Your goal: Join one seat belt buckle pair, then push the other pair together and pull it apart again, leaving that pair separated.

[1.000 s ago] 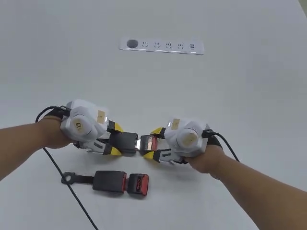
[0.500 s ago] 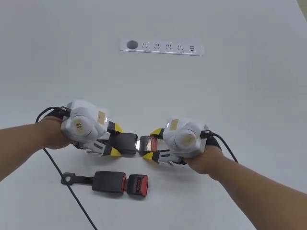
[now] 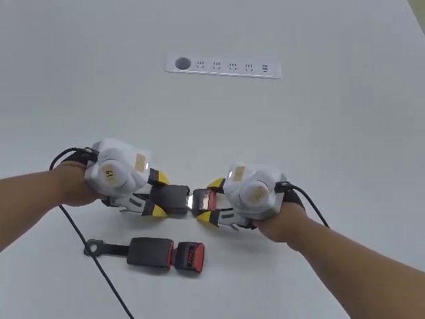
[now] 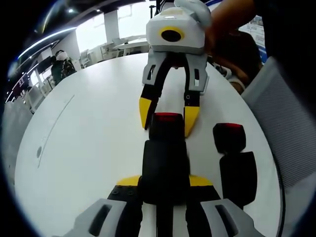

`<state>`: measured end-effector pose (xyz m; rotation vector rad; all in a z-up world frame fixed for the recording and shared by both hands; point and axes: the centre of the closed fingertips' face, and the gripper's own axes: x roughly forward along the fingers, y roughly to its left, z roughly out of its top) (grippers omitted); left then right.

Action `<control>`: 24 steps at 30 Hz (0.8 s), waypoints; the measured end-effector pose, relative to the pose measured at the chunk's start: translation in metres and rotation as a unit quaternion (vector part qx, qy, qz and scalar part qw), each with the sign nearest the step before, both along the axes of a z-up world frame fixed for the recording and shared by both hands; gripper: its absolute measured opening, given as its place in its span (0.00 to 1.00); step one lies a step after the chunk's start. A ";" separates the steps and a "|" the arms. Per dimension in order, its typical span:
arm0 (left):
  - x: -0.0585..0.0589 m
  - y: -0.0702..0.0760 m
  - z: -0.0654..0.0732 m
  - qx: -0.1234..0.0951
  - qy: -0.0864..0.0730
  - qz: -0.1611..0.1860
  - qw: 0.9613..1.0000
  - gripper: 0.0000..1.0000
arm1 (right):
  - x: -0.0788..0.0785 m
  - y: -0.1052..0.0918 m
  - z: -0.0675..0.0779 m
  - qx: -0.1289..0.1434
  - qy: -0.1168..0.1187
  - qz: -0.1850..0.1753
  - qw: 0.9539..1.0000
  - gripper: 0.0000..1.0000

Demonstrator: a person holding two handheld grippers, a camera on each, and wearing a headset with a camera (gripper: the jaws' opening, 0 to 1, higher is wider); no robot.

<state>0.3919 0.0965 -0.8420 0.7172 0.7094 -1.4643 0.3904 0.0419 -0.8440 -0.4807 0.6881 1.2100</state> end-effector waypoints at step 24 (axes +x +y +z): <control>-0.005 -0.004 0.005 0.006 0.003 0.004 1.000 0.34 | -0.005 -0.024 0.000 0.005 -0.001 0.006 1.000 0.36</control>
